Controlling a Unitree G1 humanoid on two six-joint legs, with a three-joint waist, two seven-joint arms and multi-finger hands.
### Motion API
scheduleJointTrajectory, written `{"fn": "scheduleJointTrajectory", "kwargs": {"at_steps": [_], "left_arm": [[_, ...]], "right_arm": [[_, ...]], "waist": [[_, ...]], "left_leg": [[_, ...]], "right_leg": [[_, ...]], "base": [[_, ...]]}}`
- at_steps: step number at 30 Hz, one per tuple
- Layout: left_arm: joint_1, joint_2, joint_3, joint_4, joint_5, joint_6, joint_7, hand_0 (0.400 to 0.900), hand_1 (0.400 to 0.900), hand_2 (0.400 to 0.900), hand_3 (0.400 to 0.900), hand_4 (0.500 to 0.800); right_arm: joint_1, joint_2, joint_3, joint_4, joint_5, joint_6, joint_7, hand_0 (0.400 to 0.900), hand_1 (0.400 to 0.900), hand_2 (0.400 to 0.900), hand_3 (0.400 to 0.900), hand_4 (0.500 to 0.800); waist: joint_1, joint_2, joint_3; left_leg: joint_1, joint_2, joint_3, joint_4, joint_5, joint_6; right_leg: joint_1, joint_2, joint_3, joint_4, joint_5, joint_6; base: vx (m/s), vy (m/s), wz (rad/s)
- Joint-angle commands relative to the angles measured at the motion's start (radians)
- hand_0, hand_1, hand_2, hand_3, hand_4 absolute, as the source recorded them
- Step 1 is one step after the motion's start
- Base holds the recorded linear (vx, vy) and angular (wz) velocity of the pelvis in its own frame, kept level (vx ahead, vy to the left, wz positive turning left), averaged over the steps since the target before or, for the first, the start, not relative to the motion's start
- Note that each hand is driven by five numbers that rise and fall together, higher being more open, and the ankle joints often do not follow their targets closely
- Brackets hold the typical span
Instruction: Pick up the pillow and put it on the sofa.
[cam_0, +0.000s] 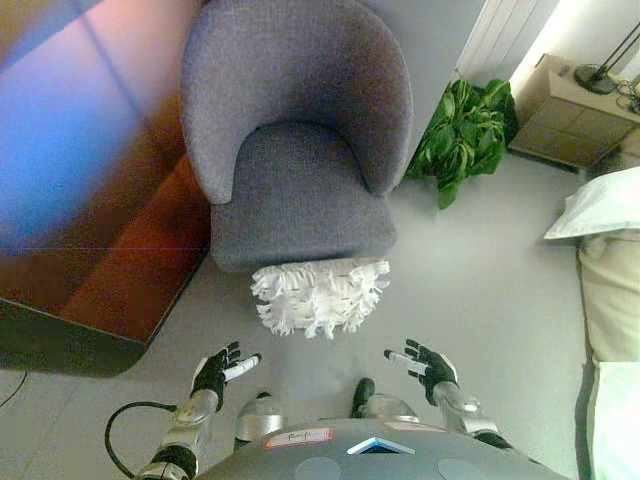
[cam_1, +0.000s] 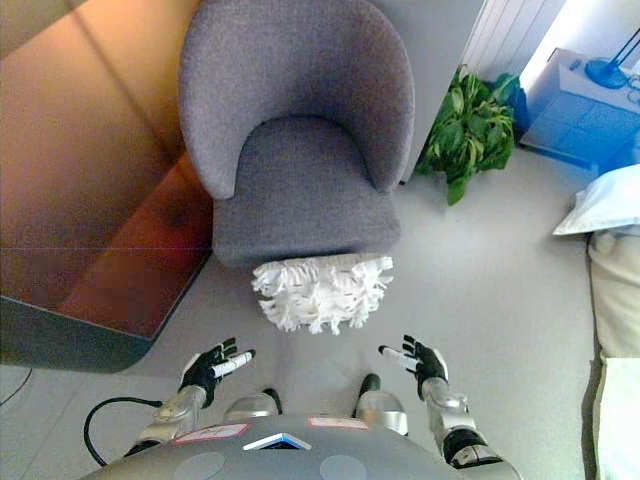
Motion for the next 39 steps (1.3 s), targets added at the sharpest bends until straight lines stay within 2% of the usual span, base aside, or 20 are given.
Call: {"fn": "scheduleJointTrajectory", "kwargs": {"at_steps": [1, 3, 6, 10, 12, 14, 15, 17, 18, 19, 21, 23, 25, 27, 28, 30, 31, 35, 37, 39], "left_arm": [[-0.025, 0.000, 0.038, -0.070, -0.092, -0.047, 0.020, 0.900, 0.900, 0.900, 0.900, 0.800], [-0.013, -0.007, 0.051, -0.078, -0.098, -0.037, 0.016, 0.900, 0.900, 0.900, 0.900, 0.800], [0.011, -0.020, 0.059, -0.087, -0.077, -0.029, 0.005, 0.900, 0.900, 0.900, 0.900, 0.800], [0.035, -0.038, 0.047, -0.062, -0.081, -0.025, 0.006, 0.900, 0.900, 0.900, 0.900, 0.800], [0.060, -0.050, 0.051, -0.043, -0.077, -0.042, -0.005, 0.900, 0.900, 0.900, 0.900, 0.800], [0.072, -0.057, 0.051, -0.036, -0.072, -0.051, -0.009, 0.900, 0.900, 0.900, 0.900, 0.800], [0.081, -0.060, 0.054, -0.033, -0.067, -0.057, -0.009, 0.900, 0.900, 0.900, 0.900, 0.800], [0.086, -0.061, 0.058, -0.027, -0.058, -0.057, -0.001, 0.900, 0.900, 0.900, 0.900, 0.800], [0.087, -0.055, 0.062, -0.016, -0.041, -0.052, 0.010, 0.900, 0.900, 0.900, 0.900, 0.800], [0.089, -0.049, 0.065, -0.009, -0.024, -0.057, 0.008, 0.900, 0.900, 0.900, 0.900, 0.800], [0.079, -0.017, 0.071, -0.014, 0.012, -0.072, -0.006, 0.900, 0.900, 0.900, 0.900, 0.800], [0.067, 0.009, 0.066, -0.040, -0.007, -0.074, -0.018, 0.900, 0.900, 0.900, 0.900, 0.800], [0.060, 0.037, 0.065, -0.106, -0.051, -0.056, -0.025, 0.900, 0.900, 0.900, 0.900, 0.800], [0.044, 0.056, 0.052, -0.137, -0.048, -0.035, -0.020, 0.900, 0.900, 0.900, 0.900, 0.800], [0.031, 0.061, 0.043, -0.144, -0.030, -0.020, -0.011, 0.900, 0.900, 0.900, 0.900, 0.800], [0.020, 0.062, 0.036, -0.146, -0.021, -0.003, 0.002, 0.900, 0.900, 0.900, 0.900, 0.800], [0.018, 0.067, 0.028, -0.151, -0.032, 0.007, 0.013, 0.900, 0.900, 0.900, 0.900, 0.800], [0.022, 0.086, 0.031, -0.169, -0.002, 0.016, -0.012, 0.900, 0.900, 0.900, 0.900, 0.800], [0.022, 0.108, 0.030, -0.200, 0.026, 0.025, -0.022, 0.900, 0.900, 0.900, 0.900, 0.800], [0.010, 0.127, 0.033, -0.215, 0.011, 0.045, -0.026, 0.900, 0.900, 0.900, 0.900, 0.800]], "right_arm": [[-0.041, -0.114, 0.004, -0.098, 0.027, -0.020, 0.006, 0.900, 0.900, 0.900, 0.900, 0.800], [-0.035, -0.118, 0.002, -0.109, 0.028, -0.021, 0.006, 0.900, 0.900, 0.900, 0.900, 0.800], [-0.021, -0.116, -0.011, -0.121, 0.032, -0.027, 0.009, 0.900, 0.900, 0.900, 0.900, 0.800], [0.009, -0.112, -0.012, -0.145, 0.033, -0.035, 0.010, 0.900, 0.900, 0.900, 0.900, 0.800], [0.031, -0.111, -0.013, -0.157, 0.044, -0.044, 0.022, 0.900, 0.900, 0.900, 0.900, 0.800], [0.039, -0.109, -0.011, -0.171, 0.051, -0.044, 0.036, 0.900, 0.900, 0.900, 0.900, 0.800], [0.038, -0.107, -0.006, -0.176, 0.055, -0.043, 0.065, 0.900, 0.900, 0.900, 0.900, 0.800], [0.043, -0.103, -0.002, -0.186, 0.048, -0.039, 0.092, 0.900, 0.900, 0.900, 0.900, 0.800], [0.055, -0.095, 0.003, -0.205, 0.033, -0.036, 0.105, 0.900, 0.900, 0.900, 0.900, 0.800], [0.062, -0.091, 0.006, -0.216, 0.030, -0.030, 0.106, 0.900, 0.900, 0.900, 0.900, 0.800], [0.057, -0.083, 0.013, -0.230, 0.033, -0.014, 0.124, 0.900, 0.900, 0.900, 0.900, 0.800], [0.060, -0.069, 0.016, -0.268, 0.020, 0.010, 0.139, 0.900, 0.900, 0.900, 0.900, 0.800], [0.064, -0.060, 0.029, -0.314, 0.014, 0.023, 0.140, 0.900, 0.900, 0.900, 0.900, 0.800], [0.053, -0.056, 0.037, -0.341, 0.008, 0.022, 0.114, 0.900, 0.900, 0.900, 0.900, 0.800], [0.041, -0.054, 0.044, -0.355, 0.006, 0.022, 0.089, 0.900, 0.900, 0.900, 0.900, 0.800], [0.030, -0.055, 0.057, -0.380, 0.006, 0.027, 0.051, 0.900, 0.900, 0.900, 0.900, 0.800], [0.015, -0.062, 0.076, -0.404, -0.032, 0.021, 0.009, 0.900, 0.900, 0.900, 0.900, 0.800], [-0.010, -0.117, 0.123, -0.445, -0.279, 0.014, -0.068, 0.900, 0.900, 0.900, 0.900, 0.800], [-0.010, -0.158, 0.133, -0.472, -0.350, 0.014, -0.093, 0.900, 0.900, 0.900, 0.900, 0.800], [-0.019, -0.185, 0.146, -0.482, -0.438, 0.044, -0.093, 0.900, 0.900, 0.900, 0.900, 0.800]], "waist": [[0.005, 0.005, 0.028], [0.011, 0.003, 0.034], [0.024, 0.018, 0.047], [0.039, 0.078, 0.050], [0.060, 0.091, 0.060], [0.069, 0.096, 0.068], [0.072, 0.098, 0.068], [0.066, 0.089, 0.069], [0.061, 0.089, 0.070], [0.063, 0.081, 0.070], [0.067, 0.061, 0.053], [0.064, 0.046, 0.041], [0.073, 0.035, 0.022], [0.081, 0.028, 0.006], [0.087, 0.027, -0.001], [0.090, 0.033, -0.008], [0.080, 0.044, -0.005], [0.061, 0.057, 0.001], [0.057, 0.063, 0.016], [0.050, 0.052, 0.032]], "left_leg": [[-0.161, 0.076, -0.082, 0.334, 0.070, -0.039], [-0.180, 0.068, -0.090, 0.325, 0.085, -0.036], [-0.181, 0.068, -0.080, 0.212, 0.126, -0.047], [-0.199, 0.088, -0.070, -0.065, 0.263, -0.088], [-0.250, 0.095, -0.068, -0.134, 0.328, -0.103], [-0.281, 0.107, -0.031, -0.134, 0.348, -0.108], [-0.280, 0.116, 0.004, -0.163, 0.328, -0.102], [-0.262, 0.106, 0.017, -0.164, 0.300, -0.103], [-0.282, 0.110, 0.046, -0.099, 0.285, -0.085], [-0.291, 0.104, 0.041, -0.081, 0.264, -0.077], [-0.271, 0.086, 0.066, -0.088, 0.177, -0.026], [-0.242, 0.047, 0.081, -0.107, 0.139, 0.018], [-0.224, -0.021, 0.071, -0.156, 0.109, 0.062], [-0.222, -0.074, 0.062, -0.180, 0.088, 0.093], [-0.218, -0.102, 0.047, -0.181, 0.074, 0.112], [-0.201, -0.120, 0.033, -0.184, 0.056, 0.129], [-0.166, -0.120, 0.032, -0.185, 0.032, 0.138], [-0.106, -0.109, 0.018, -0.172, 0.005, 0.121], [-0.076, -0.086, 0.006, -0.167, -0.001, 0.099], [-0.053, -0.058, 0.002, -0.153, -0.014, 0.066]], "right_leg": [[0.031, 0.013, -0.016, 0.051, -0.051, -0.010], [0.035, 0.009, -0.010, 0.055, -0.055, -0.011], [0.068, 0.023, -0.003, 0.054, -0.080, -0.005], [0.124, 0.071, 0.022, 0.049, -0.132, 0.000], [0.176, 0.089, 0.047, 0.042, -0.160, -0.004], [0.201, 0.092, 0.046, 0.047, -0.181, -0.009], [0.208, 0.085, 0.032, 0.057, -0.191, -0.005], [0.223, 0.071, 0.024, 0.078, -0.220, -0.001], [0.237, 0.067, 0.018, 0.121, -0.252, -0.005], [0.245, 0.055, 0.019, 0.152, -0.278, -0.001], [0.251, 0.022, 0.006, 0.208, -0.296, 0.030], [0.220, -0.014, -0.009, 0.288, -0.258, 0.079], [0.183, -0.047, -0.002, 0.416, -0.205, 0.123], [0.151, -0.053, 0.003, 0.516, -0.160, 0.143], [0.110, -0.066, 0.003, 0.630, -0.112, 0.153], [0.035, -0.092, 0.005, 0.786, -0.065, 0.164], [-0.049, -0.108, 0.004, 0.867, -0.057, 0.159], [-0.124, -0.104, -0.031, 0.764, -0.107, 0.133], [-0.151, -0.162, -0.050, 0.690, -0.065, 0.133], [-0.172, -0.252, -0.055, 0.546, 0.052, 0.157]], "base": [[0.04, -0.054, -0.17], [0.12, 0.023, -0.10], [0.21, 0.099, -0.06], [0.34, 0.179, -0.19], [0.42, 0.149, -0.37], [0.39, 0.134, -0.30], [0.47, 0.141, -0.27], [0.43, 0.116, -0.19], [0.39, 0.118, -0.16], [0.49, 0.171, -0.25], [0.40, 0.210, -0.17], [0.39, 0.258, 0.08], [0.40, 0.289, 0.26], [0.30, 0.230, 0.31], [0.26, 0.198, 0.26], [0.25, 0.198, 0.16], [0.26, 0.175, 0.14], [0.23, -0.034, 0.26], [0.17, -0.219, 0.42], [0.20, -0.370, 0.47]]}}
